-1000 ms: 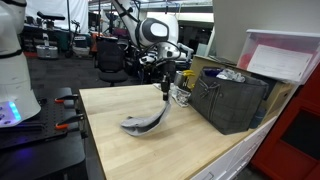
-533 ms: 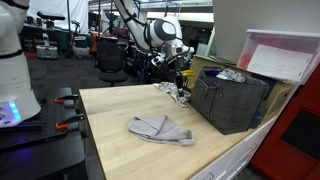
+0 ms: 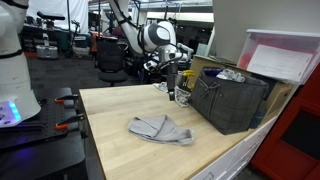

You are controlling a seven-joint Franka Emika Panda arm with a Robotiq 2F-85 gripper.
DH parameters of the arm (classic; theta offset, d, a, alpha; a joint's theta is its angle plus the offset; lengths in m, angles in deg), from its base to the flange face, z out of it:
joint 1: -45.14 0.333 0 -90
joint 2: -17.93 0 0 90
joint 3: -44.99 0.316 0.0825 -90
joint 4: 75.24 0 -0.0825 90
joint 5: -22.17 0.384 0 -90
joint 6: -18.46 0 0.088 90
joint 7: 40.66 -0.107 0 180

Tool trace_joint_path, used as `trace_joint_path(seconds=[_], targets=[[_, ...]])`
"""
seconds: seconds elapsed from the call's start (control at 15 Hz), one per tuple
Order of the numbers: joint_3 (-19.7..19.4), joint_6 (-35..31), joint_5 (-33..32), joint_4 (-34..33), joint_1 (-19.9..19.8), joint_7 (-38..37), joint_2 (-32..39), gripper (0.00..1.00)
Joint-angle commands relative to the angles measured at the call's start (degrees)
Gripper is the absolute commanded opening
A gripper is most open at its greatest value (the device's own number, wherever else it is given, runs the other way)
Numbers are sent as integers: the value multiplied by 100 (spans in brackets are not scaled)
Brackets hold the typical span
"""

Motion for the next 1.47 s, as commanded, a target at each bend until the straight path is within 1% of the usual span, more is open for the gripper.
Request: trace_joint_path(seconds=[0.0, 0.13, 0.4, 0.6, 0.8, 1.07, 1.4], targets=[[285, -15, 890, 773, -361, 698, -427, 100], [424, 7, 1703, 1015, -535, 1309, -462, 100], [691, 189, 3277, 1168, -833, 2540, -369, 100], [823, 366, 4043, 1243, -920, 3177, -317, 100], [895, 468, 4361, 1335, -876, 3500, -258, 100], [956, 299, 4255, 1430, -730, 3555, -62, 100], [1059, 165, 4204, 1064, -675, 3795, 452, 100]])
